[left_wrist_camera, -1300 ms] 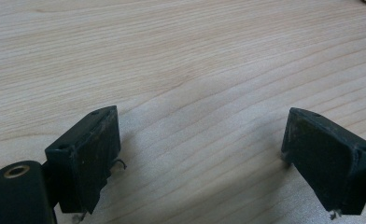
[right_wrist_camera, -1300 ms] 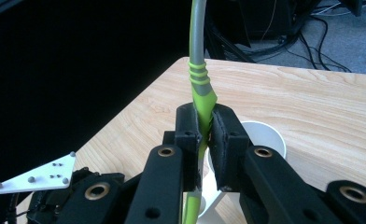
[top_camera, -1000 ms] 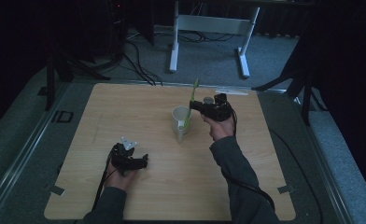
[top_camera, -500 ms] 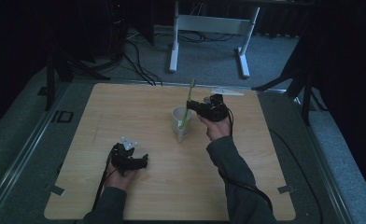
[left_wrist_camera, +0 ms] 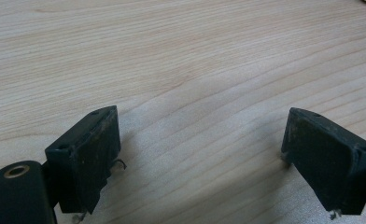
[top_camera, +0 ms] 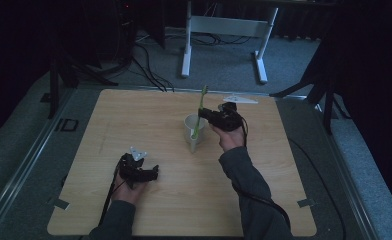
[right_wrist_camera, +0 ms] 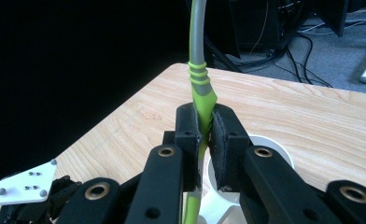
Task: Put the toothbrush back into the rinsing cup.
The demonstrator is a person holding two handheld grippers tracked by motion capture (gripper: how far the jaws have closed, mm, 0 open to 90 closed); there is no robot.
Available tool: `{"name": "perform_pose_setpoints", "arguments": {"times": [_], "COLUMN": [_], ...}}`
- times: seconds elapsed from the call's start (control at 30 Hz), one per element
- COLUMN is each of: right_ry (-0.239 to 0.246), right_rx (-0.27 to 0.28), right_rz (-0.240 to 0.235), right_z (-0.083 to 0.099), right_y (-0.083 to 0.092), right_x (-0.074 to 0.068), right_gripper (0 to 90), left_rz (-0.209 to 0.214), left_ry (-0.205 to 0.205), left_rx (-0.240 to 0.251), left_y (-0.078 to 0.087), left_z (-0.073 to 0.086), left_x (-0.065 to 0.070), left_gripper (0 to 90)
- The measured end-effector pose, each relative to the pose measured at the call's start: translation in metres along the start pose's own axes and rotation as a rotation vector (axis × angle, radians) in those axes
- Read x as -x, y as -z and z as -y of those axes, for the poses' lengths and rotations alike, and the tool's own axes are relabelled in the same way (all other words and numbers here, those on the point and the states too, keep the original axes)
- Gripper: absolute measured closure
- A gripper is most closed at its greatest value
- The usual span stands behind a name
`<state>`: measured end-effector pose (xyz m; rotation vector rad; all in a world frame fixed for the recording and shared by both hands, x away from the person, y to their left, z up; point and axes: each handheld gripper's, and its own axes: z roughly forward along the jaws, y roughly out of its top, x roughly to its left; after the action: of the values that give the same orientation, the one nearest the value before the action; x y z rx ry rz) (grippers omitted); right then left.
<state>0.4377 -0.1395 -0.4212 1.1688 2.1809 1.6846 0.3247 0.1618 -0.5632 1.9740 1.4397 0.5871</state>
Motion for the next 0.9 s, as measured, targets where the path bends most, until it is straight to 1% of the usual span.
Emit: {"name": "perform_pose_setpoints", "arguments": {"times": [0.67, 0.9], "right_ry": [0.050, 0.061], "right_rx": [-0.012, -0.020], "right_rz": [0.035, 0.036], "right_z": [0.0056, 0.0084], "right_y": [-0.0063, -0.0082], "right_x": [-0.0056, -0.0073], "right_gripper": [81.9, 81.9], "left_rz": [0.001, 0.000], "left_ry": [0.000, -0.001], "left_rx": [-0.001, 0.000], "left_y": [0.0001, 0.0000], "left_z": [0.0000, 0.0000], "left_x": [0.0000, 0.0000], "left_gripper": [12.0, 12.0]}}
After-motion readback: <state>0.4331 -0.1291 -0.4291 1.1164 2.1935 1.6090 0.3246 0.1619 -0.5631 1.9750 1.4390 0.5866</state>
